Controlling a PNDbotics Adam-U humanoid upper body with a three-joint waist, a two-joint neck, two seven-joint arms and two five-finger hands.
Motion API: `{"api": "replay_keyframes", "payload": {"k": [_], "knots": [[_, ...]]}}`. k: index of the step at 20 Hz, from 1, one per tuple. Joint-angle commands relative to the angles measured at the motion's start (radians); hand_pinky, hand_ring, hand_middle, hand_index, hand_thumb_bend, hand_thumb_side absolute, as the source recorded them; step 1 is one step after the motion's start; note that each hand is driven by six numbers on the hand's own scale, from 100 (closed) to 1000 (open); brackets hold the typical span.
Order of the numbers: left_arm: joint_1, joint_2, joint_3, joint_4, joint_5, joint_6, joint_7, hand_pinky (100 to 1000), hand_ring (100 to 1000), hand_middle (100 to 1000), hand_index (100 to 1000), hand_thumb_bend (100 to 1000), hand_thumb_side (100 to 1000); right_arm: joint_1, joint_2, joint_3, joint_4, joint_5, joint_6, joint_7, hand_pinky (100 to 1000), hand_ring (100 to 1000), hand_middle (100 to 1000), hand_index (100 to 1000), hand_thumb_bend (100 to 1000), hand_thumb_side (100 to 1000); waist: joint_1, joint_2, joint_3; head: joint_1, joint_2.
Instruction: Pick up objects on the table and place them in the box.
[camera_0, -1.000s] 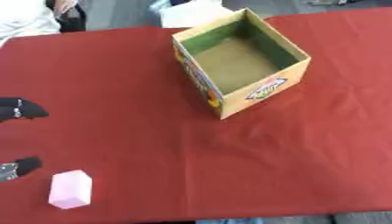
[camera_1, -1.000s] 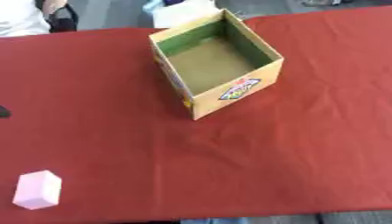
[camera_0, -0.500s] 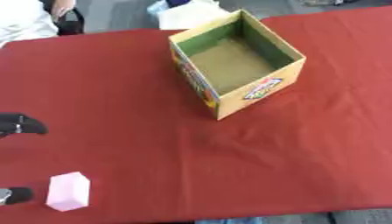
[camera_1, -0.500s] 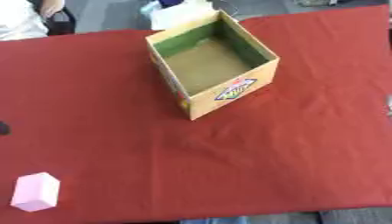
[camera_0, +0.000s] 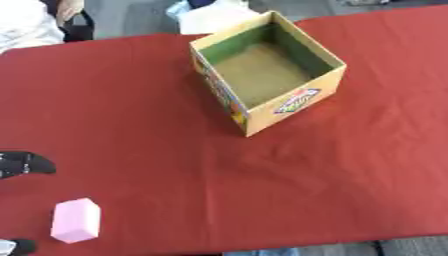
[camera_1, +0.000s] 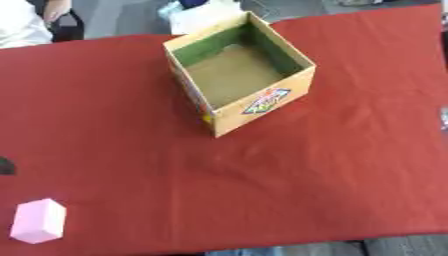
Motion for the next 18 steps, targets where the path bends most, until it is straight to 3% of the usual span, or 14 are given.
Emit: {"api": "replay_keyframes", "payload": {"k": [1, 6, 12, 18], "knots": [[-0.001, 0.042, -0.003, -0.013, 0.020, 0.003, 0.011, 842, 858, 869, 938, 473, 436, -0.010, -0.029, -0.013, -0.015, 0.001, -0.001, 0.001, 875, 841, 816, 858, 109, 1000, 0.001, -0.014, -0.001, 0.002, 0.006], [0.001, 0.052, -0.016, -0.013, 0.064, -0.018, -0.028, 848, 860, 880, 954, 370, 287, -0.010, -0.031, -0.013, -0.015, 0.000, -0.001, 0.001, 875, 840, 814, 858, 109, 1000, 0.008, -0.017, -0.003, 0.004, 0.012], [0.015, 0.072, -0.028, -0.013, 0.081, -0.012, -0.080, 866, 875, 897, 967, 458, 380, -0.005, -0.035, -0.015, -0.015, 0.002, 0.001, 0.000, 875, 840, 812, 858, 109, 1000, 0.017, -0.022, -0.001, 0.004, 0.021], [0.037, 0.071, -0.028, -0.013, 0.008, 0.065, -0.034, 892, 890, 901, 970, 531, 368, 0.001, -0.037, -0.017, -0.015, 0.003, 0.001, -0.002, 876, 839, 811, 858, 108, 1000, 0.023, -0.024, 0.003, 0.003, 0.024]]}}
